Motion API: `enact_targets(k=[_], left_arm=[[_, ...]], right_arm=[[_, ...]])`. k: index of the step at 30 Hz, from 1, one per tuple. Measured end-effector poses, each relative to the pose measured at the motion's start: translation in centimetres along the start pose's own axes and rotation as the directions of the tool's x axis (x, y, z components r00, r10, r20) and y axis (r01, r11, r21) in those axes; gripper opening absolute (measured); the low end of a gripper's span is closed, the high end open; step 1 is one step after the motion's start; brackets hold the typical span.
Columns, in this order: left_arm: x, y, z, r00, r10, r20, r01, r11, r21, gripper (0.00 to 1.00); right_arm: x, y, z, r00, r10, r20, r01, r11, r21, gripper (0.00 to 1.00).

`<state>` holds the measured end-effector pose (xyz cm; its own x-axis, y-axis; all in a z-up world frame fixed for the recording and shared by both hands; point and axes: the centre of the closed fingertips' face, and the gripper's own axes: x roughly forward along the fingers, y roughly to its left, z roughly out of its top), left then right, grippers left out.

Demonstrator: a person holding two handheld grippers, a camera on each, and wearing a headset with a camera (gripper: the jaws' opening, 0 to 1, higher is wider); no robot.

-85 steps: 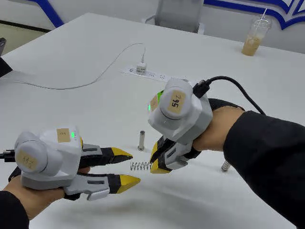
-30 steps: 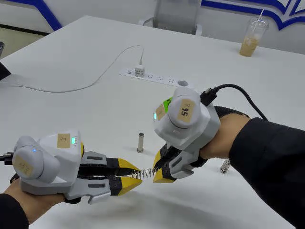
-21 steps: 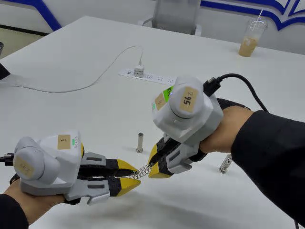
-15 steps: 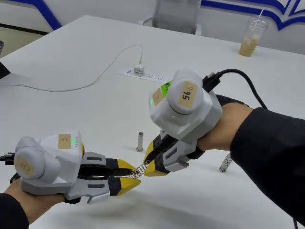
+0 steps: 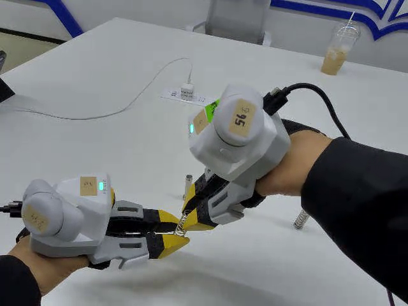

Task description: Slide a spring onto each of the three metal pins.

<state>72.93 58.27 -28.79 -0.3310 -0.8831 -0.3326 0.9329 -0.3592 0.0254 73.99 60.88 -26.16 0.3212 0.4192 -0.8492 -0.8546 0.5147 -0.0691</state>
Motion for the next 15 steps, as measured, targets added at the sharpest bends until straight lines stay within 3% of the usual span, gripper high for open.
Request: enact_targets(k=[9, 15], left_arm=[[0.04, 0.08, -0.01, 0.9999, 0.007, 0.007, -0.007, 1.0, -0.005, 0.12], [-0.02, 0.23, 0.0, 0.9999, 0.014, 0.007, -0.014, 1.0, -0.008, 0.18]], right_arm=[[0.08, -0.07, -0.03, 1.0, 0.003, -0.009, -0.003, 1.0, -0.002, 0.12], [0.01, -0.28, -0.2, 0.9998, -0.001, -0.019, 0.001, 1.0, -0.002, 0.12]])
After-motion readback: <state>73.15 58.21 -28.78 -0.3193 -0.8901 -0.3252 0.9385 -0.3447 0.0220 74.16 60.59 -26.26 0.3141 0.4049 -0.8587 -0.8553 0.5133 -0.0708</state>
